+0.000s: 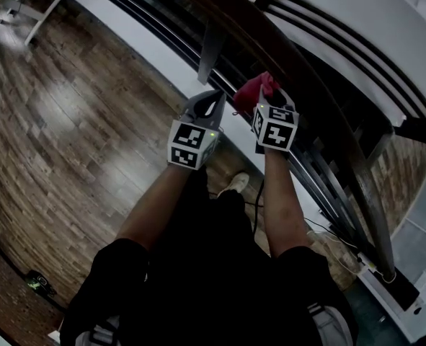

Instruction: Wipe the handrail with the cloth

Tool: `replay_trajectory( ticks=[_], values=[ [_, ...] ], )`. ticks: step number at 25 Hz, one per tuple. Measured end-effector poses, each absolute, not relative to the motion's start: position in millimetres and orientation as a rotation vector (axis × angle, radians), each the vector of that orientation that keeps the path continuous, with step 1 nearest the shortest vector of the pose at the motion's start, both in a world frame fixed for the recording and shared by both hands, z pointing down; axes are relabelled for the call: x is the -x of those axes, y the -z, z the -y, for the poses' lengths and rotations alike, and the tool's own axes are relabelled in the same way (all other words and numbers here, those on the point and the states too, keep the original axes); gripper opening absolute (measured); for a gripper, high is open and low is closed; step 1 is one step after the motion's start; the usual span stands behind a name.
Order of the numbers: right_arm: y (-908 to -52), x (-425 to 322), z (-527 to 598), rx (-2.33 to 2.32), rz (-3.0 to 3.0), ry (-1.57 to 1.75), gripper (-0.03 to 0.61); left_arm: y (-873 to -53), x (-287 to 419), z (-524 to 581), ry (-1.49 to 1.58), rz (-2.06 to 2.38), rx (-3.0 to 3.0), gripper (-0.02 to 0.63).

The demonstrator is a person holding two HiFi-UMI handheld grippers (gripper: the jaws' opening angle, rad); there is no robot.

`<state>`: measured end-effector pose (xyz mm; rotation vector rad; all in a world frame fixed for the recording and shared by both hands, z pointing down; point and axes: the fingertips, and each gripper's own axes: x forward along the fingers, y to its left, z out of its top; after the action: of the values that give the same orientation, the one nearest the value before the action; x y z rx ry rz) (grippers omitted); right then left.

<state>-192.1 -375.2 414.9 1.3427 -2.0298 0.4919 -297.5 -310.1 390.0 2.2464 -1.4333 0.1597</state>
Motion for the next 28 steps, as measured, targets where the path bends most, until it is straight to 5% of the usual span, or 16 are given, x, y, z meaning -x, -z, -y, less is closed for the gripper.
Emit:
replay_trajectory(
  ticks=[28],
  values=[
    [-422,54,302,-1.307,2.058,-0.498,0.051,-382,169,233,-0.189,1.498,-2.208,-0.002]
  ],
)
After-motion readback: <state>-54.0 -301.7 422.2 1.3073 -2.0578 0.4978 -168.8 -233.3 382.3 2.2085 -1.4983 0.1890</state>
